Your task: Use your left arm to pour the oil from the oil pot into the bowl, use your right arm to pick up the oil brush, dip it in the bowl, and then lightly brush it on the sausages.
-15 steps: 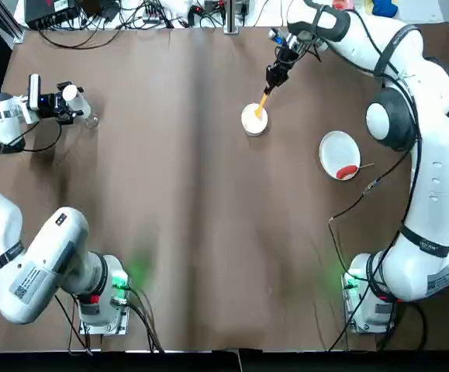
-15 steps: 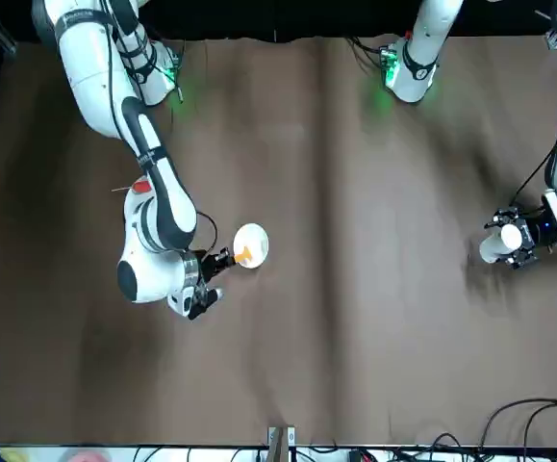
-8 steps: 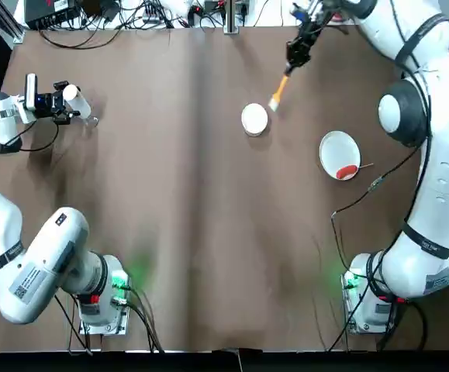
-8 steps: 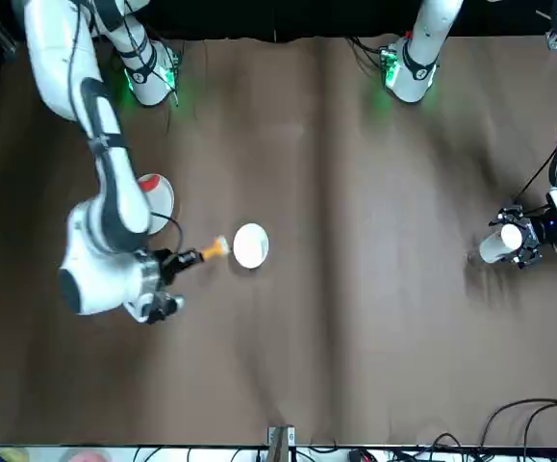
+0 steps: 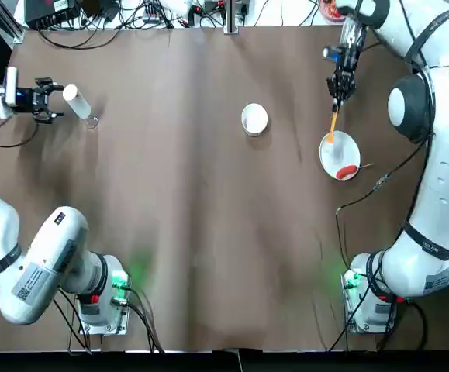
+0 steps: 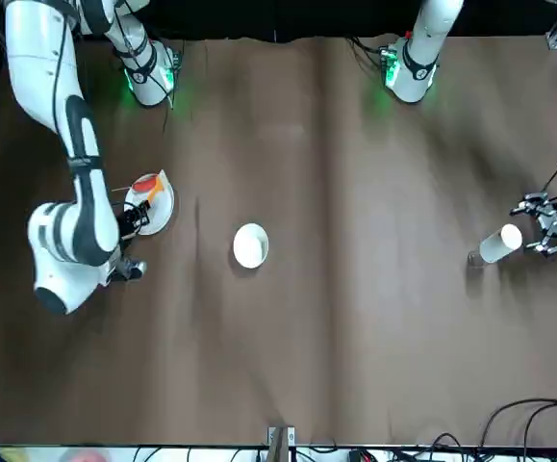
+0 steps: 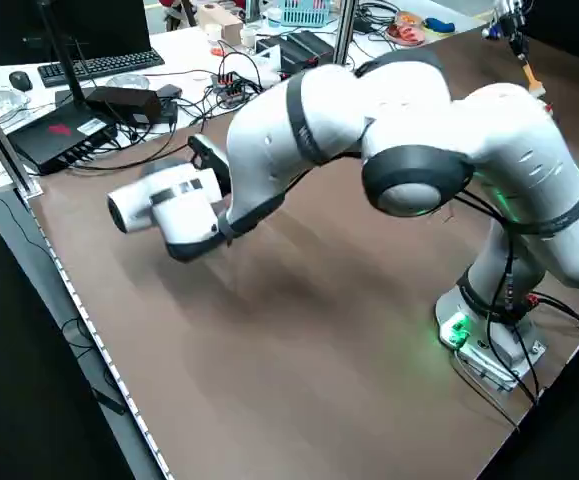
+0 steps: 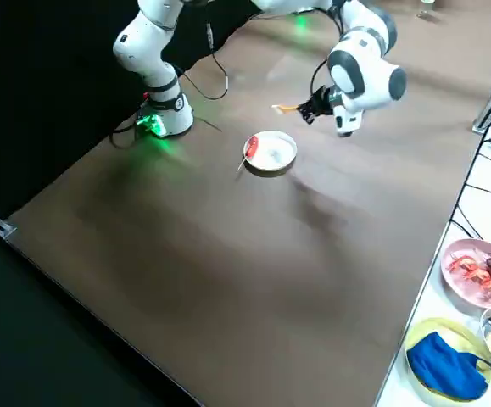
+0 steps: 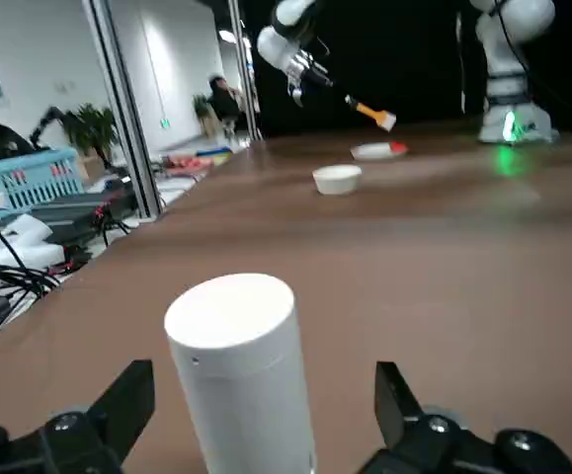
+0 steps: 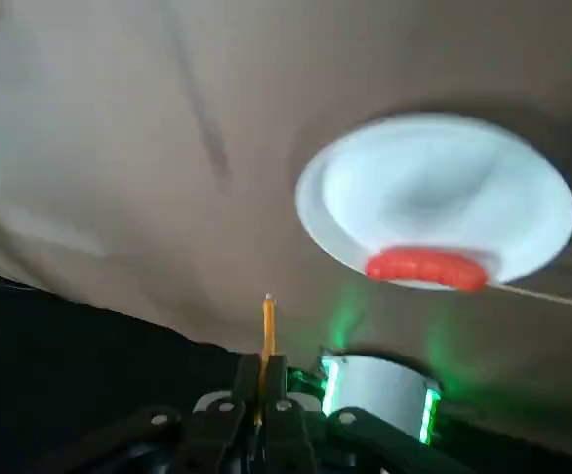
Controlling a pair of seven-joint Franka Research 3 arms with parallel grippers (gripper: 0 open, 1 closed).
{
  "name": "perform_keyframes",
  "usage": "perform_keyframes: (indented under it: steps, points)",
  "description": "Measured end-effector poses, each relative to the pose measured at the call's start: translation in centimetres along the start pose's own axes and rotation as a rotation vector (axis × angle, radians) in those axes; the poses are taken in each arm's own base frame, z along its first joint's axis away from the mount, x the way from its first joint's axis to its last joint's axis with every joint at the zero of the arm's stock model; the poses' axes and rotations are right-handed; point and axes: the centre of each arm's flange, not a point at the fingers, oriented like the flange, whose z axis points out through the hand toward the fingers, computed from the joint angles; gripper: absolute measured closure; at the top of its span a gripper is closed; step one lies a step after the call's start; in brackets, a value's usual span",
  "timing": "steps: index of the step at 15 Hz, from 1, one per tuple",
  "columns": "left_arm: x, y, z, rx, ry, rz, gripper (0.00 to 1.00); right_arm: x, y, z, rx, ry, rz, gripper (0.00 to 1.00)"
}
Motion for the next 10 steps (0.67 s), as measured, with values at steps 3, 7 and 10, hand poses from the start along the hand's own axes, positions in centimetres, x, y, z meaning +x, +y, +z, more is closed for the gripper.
perform_keyframes:
  steps: [3, 7, 10]
  points:
    - [6.3, -1.6, -2.6, -0.012, -0.110, 0.066, 0.01, 1.1, 1.4, 3.6, -0.065, -0.051, 0.037, 0.96]
    - [15.8, -4.4, -2.3, -0.062, -0.272, 0.048, 0.01, 2.1, 2.5, 5.7, -0.124, -0.041, 0.056, 0.96]
    - [22.3, -6.6, 0.9, -0.107, -0.394, -0.051, 0.01, 2.9, 3.5, 7.2, -0.153, -0.020, 0.067, 0.96]
